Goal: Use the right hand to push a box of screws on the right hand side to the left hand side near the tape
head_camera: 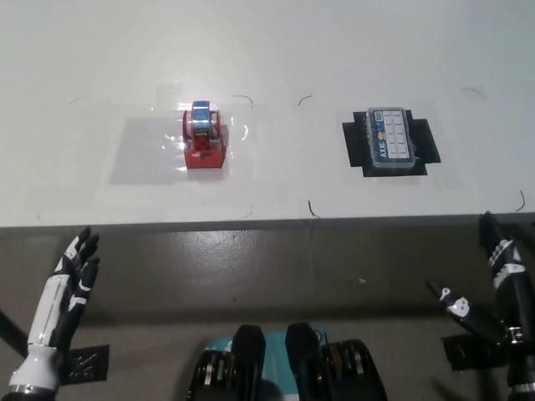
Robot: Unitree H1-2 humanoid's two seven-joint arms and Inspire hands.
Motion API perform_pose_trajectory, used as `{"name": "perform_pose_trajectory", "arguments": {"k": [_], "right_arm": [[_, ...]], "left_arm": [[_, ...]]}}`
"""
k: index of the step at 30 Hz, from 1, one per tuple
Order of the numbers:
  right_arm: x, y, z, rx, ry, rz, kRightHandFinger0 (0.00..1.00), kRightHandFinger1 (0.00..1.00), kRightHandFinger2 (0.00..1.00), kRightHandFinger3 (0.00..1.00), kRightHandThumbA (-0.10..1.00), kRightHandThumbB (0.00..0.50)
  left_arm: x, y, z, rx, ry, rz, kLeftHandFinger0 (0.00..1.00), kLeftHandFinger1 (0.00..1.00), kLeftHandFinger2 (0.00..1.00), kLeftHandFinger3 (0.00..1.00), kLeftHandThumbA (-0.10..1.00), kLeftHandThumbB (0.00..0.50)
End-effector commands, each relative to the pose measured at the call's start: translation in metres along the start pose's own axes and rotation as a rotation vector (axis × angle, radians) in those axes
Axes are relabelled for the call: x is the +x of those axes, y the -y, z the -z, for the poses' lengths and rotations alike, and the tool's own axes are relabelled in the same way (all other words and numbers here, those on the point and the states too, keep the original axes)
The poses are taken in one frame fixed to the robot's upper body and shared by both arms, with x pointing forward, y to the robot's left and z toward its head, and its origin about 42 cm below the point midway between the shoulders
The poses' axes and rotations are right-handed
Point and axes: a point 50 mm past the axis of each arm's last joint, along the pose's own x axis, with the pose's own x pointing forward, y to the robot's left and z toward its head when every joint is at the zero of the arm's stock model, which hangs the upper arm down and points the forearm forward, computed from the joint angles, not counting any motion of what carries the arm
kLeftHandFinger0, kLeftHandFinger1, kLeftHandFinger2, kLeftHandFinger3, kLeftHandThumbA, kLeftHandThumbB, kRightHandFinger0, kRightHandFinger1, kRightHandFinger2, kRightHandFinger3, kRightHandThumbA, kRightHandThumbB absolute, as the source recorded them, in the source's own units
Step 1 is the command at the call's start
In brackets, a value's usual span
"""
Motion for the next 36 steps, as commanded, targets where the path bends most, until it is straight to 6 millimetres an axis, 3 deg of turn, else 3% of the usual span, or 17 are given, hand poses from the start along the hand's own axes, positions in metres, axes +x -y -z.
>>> {"name": "perform_pose_trajectory", "arguments": {"k": [1,3,8,12,19,26,34,36], "right_arm": [[0.004,-0.003,-0.043,0.030,0.212,0.008,1.00,1.00,1.00,1.00,0.91,0.268],[0.004,-0.004,-0.058,0.034,0.269,0.020,1.00,1.00,1.00,1.00,0.92,0.257],[0.016,0.000,-0.087,0.034,0.379,0.037,1.00,1.00,1.00,1.00,1.00,0.299],[0.044,0.006,-0.104,0.011,0.405,0.038,1.00,1.00,1.00,1.00,1.00,0.285],[0.099,0.016,-0.108,0.008,0.423,0.020,1.00,1.00,1.00,1.00,0.90,0.240],[0.169,0.027,-0.110,-0.009,0.422,0.027,1.00,1.00,1.00,1.00,0.85,0.186],[0.253,0.026,-0.125,0.006,0.393,0.065,1.00,1.00,1.00,1.00,0.91,0.231],[0.267,0.023,-0.124,0.023,0.372,0.060,1.00,1.00,1.00,1.00,0.90,0.219]], "left_arm": [[0.006,-0.013,-0.021,0.019,0.123,0.016,1.00,1.00,1.00,1.00,0.92,0.112],[0.002,-0.011,-0.026,0.019,0.138,0.017,1.00,1.00,1.00,1.00,0.93,0.111],[-0.005,-0.006,-0.040,0.023,0.179,0.024,1.00,1.00,1.00,1.00,0.96,0.109],[-0.008,-0.002,-0.053,0.004,0.222,0.040,1.00,1.00,1.00,1.00,0.97,0.123],[-0.013,0.001,-0.070,-0.013,0.264,0.058,1.00,1.00,1.00,1.00,1.00,0.141],[-0.018,0.003,-0.088,-0.022,0.329,0.083,1.00,1.00,1.00,1.00,1.00,0.099],[-0.023,0.010,-0.104,-0.051,0.357,0.095,1.00,1.00,1.00,1.00,1.00,0.110],[-0.024,0.010,-0.104,-0.060,0.359,0.097,1.00,1.00,1.00,1.00,1.00,0.111]]}}
